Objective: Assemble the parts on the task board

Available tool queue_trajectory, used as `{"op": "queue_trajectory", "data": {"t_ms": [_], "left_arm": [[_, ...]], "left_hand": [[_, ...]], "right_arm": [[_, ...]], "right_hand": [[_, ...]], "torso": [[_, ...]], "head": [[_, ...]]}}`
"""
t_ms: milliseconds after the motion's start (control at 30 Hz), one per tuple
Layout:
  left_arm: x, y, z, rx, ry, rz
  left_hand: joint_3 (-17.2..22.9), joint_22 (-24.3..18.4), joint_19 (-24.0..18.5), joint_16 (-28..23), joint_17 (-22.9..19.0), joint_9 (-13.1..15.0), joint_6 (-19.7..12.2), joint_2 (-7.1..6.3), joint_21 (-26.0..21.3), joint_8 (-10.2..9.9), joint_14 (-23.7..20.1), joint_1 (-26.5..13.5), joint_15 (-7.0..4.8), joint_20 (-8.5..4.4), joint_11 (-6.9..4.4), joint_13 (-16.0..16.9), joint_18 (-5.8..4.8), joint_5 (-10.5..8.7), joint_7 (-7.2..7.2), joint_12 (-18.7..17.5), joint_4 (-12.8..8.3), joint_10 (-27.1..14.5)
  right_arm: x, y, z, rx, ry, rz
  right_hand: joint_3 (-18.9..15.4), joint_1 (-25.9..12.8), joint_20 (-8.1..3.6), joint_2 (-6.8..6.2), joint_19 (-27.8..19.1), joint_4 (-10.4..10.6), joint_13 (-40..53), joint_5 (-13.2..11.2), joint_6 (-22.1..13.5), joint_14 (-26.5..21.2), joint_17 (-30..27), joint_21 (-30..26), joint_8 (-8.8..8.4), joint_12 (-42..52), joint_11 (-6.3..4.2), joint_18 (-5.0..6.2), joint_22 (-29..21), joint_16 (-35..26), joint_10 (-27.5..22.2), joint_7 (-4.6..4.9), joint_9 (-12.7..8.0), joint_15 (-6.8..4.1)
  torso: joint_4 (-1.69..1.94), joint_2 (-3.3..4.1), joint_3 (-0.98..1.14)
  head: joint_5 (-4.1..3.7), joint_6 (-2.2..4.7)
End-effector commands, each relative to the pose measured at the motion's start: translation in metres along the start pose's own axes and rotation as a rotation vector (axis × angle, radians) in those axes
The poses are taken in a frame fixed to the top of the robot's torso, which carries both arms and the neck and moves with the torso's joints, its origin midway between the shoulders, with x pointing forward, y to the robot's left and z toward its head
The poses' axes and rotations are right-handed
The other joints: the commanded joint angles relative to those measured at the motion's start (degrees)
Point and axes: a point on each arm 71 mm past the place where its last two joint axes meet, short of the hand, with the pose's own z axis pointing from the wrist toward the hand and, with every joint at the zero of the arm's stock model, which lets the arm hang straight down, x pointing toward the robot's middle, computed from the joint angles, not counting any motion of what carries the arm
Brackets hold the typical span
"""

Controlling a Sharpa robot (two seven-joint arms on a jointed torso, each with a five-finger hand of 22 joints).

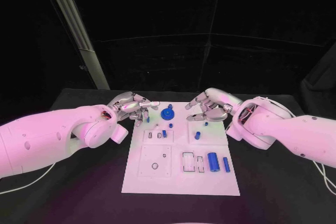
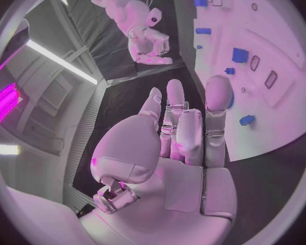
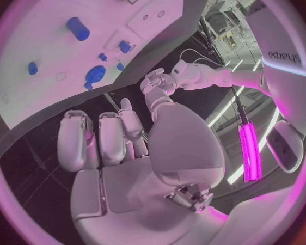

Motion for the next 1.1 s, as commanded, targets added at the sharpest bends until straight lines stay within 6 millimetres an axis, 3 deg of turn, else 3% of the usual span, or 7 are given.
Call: {"op": "queue_trajectory", "data": {"t_ms": [33, 100, 133, 267, 367, 667, 1100], "left_arm": [[0.007, 0.009, 0.003, -0.265, 0.123, 0.264], [0.008, 0.007, 0.005, -0.305, 0.144, 0.316], [0.009, 0.005, 0.007, -0.335, 0.156, 0.357], [0.011, -0.005, 0.017, -0.426, 0.172, 0.501], [0.014, -0.011, 0.025, -0.473, 0.18, 0.571], [0.034, -0.016, 0.049, -0.556, 0.188, 0.695], [0.047, -0.021, 0.068, -0.584, 0.2, 0.755]], "left_hand": [[-0.93, 9.03, 1.33, 5.76, 6.52, 3.56, -0.29, 0.58, 7.03, 1.86, 4.05, -2.45, -0.45, -0.39, -0.12, 12.91, -1.61, -0.1, -0.28, 11.86, 2.88, 0.38], [-2.03, 13.83, 1.57, 7.89, 8.77, 9.15, -2.62, -0.63, 11.52, 4.15, 3.93, -2.06, -1.2, -0.49, -0.44, 20.07, -2.18, -0.02, -0.87, 17.93, 4.19, -1.12], [-1.85, 15.39, 0.9, 7.82, 8.87, 11.87, -3.74, 0.88, 12.67, 5.16, 3.45, -2.25, -0.77, -0.61, 0.24, 21.95, -2.24, 0.36, -0.73, 18.8, 5.65, -2.87], [-3.3, 11.56, -2.27, 4.02, 4.81, 17.78, -6.23, 1.3, 10.65, 6.76, 2.11, -1.56, -0.14, -0.21, 0.1, 21.15, -1.2, -0.01, -0.29, 15.77, 7.26, -6.21], [-4.26, 16.58, -0.4, 5.72, 6.87, 21.01, -7.34, 1.59, 13.95, 7.34, 2.88, -1.28, -0.25, -0.06, 0.15, 22.82, -1.97, 0.07, -0.25, 16.27, 8.28, -6.45], [-8.12, 30.87, 4.49, 13.18, 15.47, 32.48, -7.9, 1.85, 23.01, 12.03, 4.94, -1.37, -1.16, -0.71, -0.91, 36.02, -4.36, -0.18, -1.62, 28.98, 12.68, -1.3], [-10.22, 33.96, 5.32, 14.38, 16.91, 37.27, -8.49, 1.65, 24.81, 13.37, 5.22, -1.59, -1.26, -0.91, -1.18, 38.55, -4.85, -0.09, -1.83, 30.94, 15.31, -0.55]], "right_arm": [[-0.01, -0.002, -0.004, -0.004, 0.018, 0.222], [-0.015, -0.006, -0.006, 0.009, 0.006, 0.238], [-0.019, -0.009, -0.007, 0.019, -0.004, 0.249], [-0.029, -0.018, -0.008, 0.051, -0.03, 0.272], [-0.032, -0.022, -0.008, 0.066, -0.041, 0.277], [-0.036, -0.028, -0.007, 0.094, -0.055, 0.261], [-0.037, -0.032, -0.007, 0.115, -0.063, 0.244]], "right_hand": [[-0.11, 0.07, -0.02, 0.57, -0.32, -0.41, -0.12, 0.22, 0.54, 0.4, -0.11, -0.24, -0.18, -0.17, 0.05, 0.61, -0.14, -0.23, -0.23, 0.05, -0.03, -0.15], [-0.11, 0.0, -0.03, 0.67, -0.31, -0.45, -0.21, 0.31, 0.6, 0.43, -0.16, -0.31, -0.17, -0.24, 0.04, 0.62, -0.21, -0.33, -0.22, 0.04, -0.02, -0.17], [-0.13, -0.07, -0.04, 0.69, -0.32, -0.46, -0.21, 0.36, 0.63, 0.45, -0.2, -0.36, -0.17, -0.21, 0.03, 0.63, -0.26, -0.38, -0.17, 0.03, -0.02, -0.17], [-0.23, -0.28, -0.06, 0.7, -0.35, -0.49, -0.22, 0.47, 0.71, 0.48, -0.32, -0.52, -0.16, -0.16, 0.01, 0.66, -0.43, -0.56, -0.07, 0.0, -0.02, -0.19], [-0.28, -0.36, -0.08, 0.7, -0.37, -0.57, -0.26, 0.6, 0.79, 0.5, -0.43, -0.62, -0.15, -0.15, -0.02, 0.68, -0.55, -0.7, 0.0, -0.02, -0.01, -0.21], [-0.31, -0.42, -0.12, 0.72, -0.31, -0.78, -0.32, 1.0, 0.88, 0.57, -0.54, -0.73, -0.16, -0.11, -0.07, 0.68, -0.64, -0.9, 0.14, -0.07, -0.01, -0.25], [-0.35, -0.51, -0.15, 0.72, -0.29, -0.88, -0.37, 1.24, 0.97, 0.63, -0.53, -0.81, -0.15, -0.11, -0.1, 0.69, -0.7, -0.96, 0.21, -0.1, -0.01, -0.28]], "torso": [[-0.01, -1.06, 0.15], [0.03, -1.25, 0.21], [0.03, -1.45, 0.25], [0.08, -2.01, 0.42], [0.18, -2.3, 0.53], [0.15, -2.68, 0.7], [0.24, -2.5, 0.62]], "head": [[0.26, -0.32], [0.28, -0.46], [0.34, -0.58], [0.61, -0.92], [0.66, -1.0], [1.11, -1.25], [1.15, -1.51]]}}
